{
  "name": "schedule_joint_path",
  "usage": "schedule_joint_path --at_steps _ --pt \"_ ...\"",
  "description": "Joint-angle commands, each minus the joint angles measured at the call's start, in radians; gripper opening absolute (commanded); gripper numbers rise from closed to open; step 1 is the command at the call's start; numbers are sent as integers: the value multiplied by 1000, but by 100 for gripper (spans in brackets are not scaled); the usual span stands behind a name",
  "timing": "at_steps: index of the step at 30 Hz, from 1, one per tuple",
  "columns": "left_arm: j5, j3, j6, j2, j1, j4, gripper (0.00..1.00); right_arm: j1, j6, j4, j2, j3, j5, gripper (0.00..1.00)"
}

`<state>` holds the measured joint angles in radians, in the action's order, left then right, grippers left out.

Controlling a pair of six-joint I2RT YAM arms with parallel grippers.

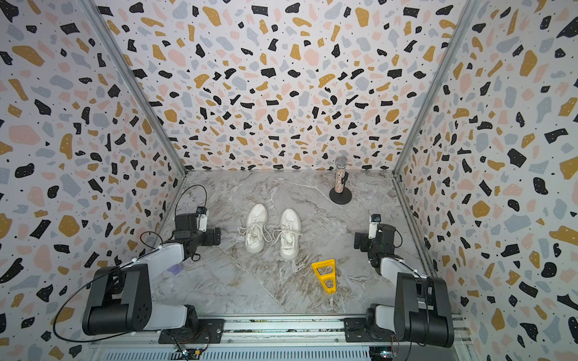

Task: Tie the shoes
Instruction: Reset both arms

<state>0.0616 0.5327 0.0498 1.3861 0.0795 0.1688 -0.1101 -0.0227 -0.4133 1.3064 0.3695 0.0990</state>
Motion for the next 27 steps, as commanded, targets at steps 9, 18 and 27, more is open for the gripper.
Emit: schedule_joint_path --at_steps 9,18,27 --pt "21 -137 -40 -11 -92 500 100 11 43 -210 8 7 41 100" --pt "-65 -202 -37 30 -127 632 100 55 18 -525 211 -44 25 100" --pt "-71 -201 -36 24 -129 623 100 85 35 -469 204 -17 -21 100"
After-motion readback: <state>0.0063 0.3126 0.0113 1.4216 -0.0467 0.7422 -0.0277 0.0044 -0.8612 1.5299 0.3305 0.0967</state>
